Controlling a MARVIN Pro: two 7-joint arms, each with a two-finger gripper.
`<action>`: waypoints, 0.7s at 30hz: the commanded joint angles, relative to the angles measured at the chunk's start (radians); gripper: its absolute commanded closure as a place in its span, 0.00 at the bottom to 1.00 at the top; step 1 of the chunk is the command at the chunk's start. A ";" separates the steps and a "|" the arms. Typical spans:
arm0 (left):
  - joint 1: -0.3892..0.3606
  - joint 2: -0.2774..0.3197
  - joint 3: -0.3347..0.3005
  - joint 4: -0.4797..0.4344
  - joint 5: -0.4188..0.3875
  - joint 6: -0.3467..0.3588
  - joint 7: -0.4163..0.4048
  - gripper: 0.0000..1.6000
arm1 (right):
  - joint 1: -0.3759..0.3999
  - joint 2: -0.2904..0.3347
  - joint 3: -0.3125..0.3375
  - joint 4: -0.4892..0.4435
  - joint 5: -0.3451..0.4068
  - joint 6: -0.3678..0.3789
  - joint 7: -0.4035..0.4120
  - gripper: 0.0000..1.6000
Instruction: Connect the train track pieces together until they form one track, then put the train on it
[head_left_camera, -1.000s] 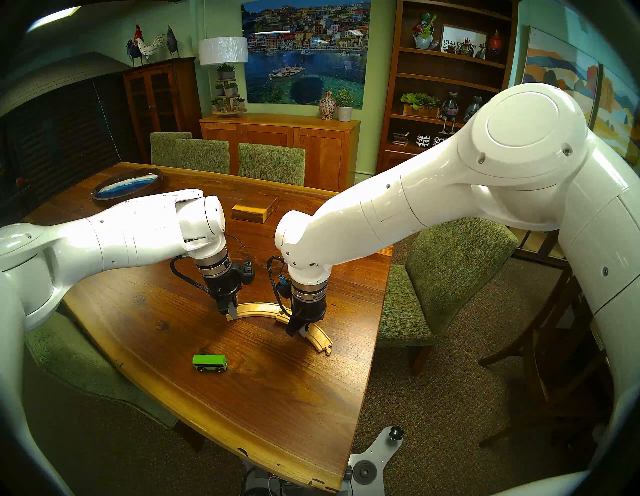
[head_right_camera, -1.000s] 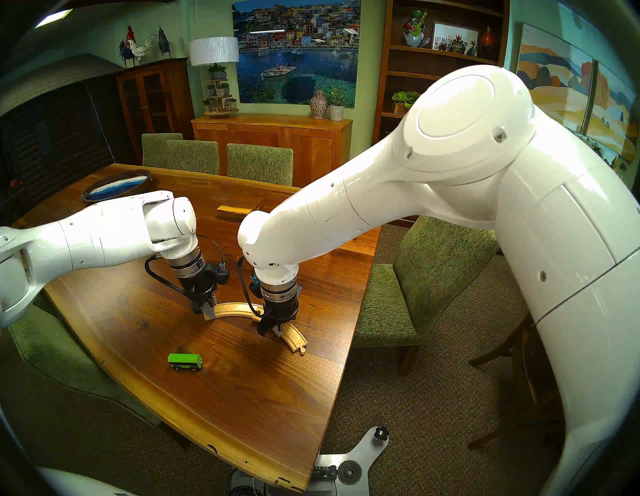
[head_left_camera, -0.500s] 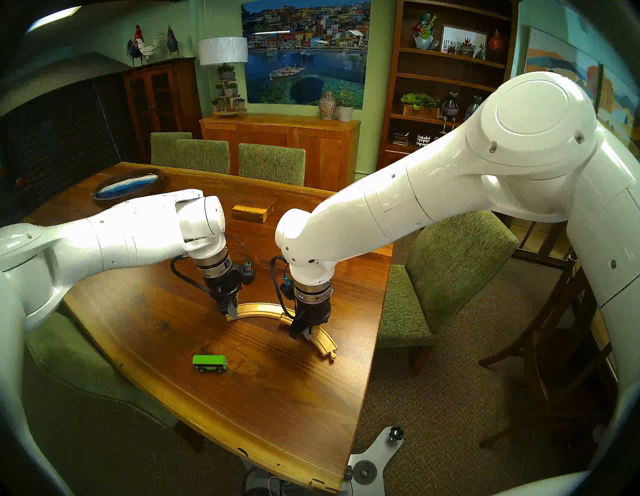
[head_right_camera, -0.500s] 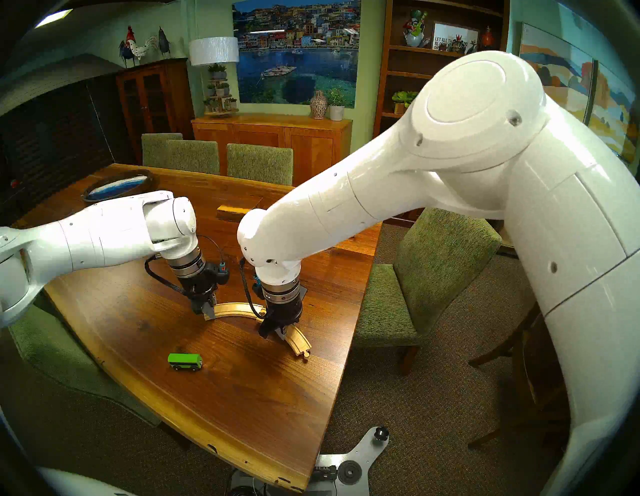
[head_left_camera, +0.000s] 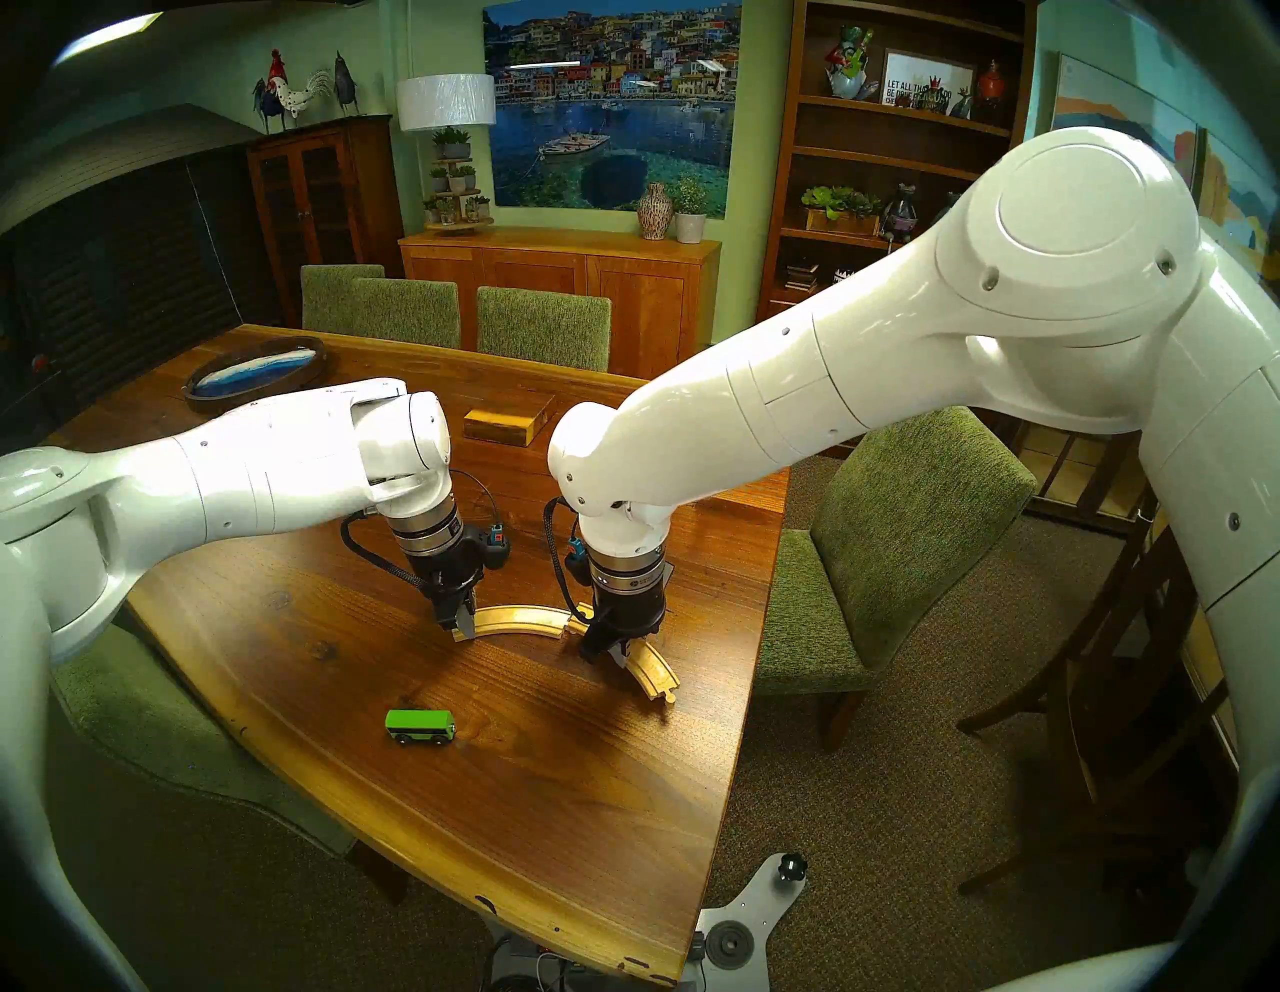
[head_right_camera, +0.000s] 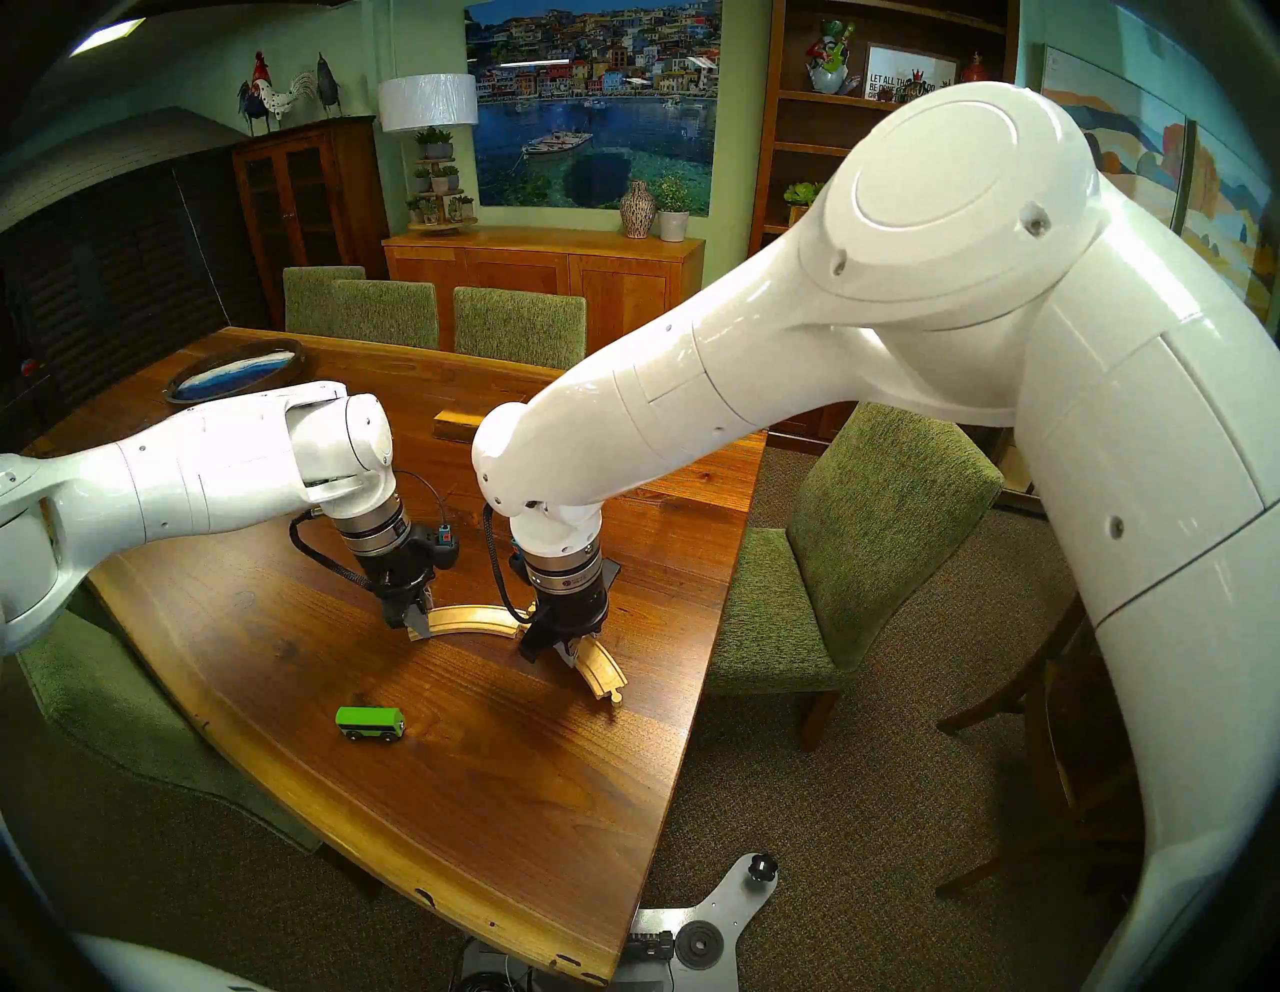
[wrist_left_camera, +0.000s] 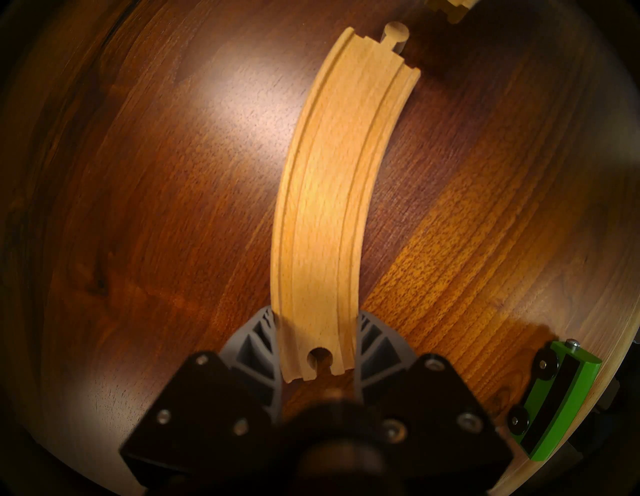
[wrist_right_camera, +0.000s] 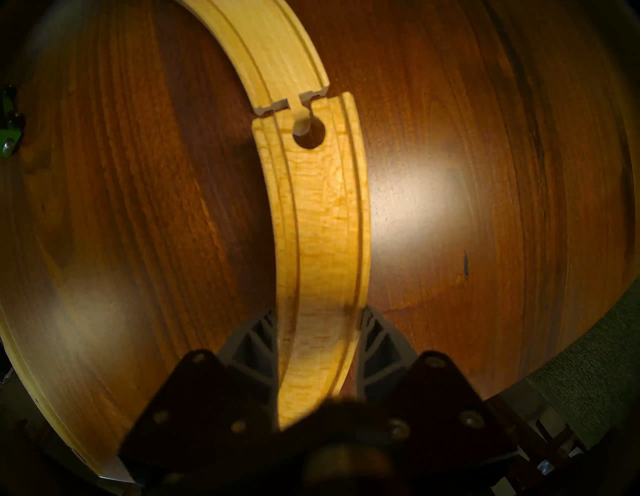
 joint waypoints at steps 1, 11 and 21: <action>-0.019 -0.002 -0.012 0.000 0.000 -0.001 0.000 1.00 | 0.008 -0.025 0.009 0.068 -0.005 0.051 0.019 1.00; -0.019 -0.002 -0.013 0.000 0.001 -0.001 -0.001 1.00 | -0.038 -0.058 0.012 0.145 -0.093 0.102 0.116 1.00; -0.018 -0.002 -0.014 0.000 0.002 -0.001 -0.001 1.00 | -0.054 -0.073 0.002 0.180 -0.121 0.111 0.149 1.00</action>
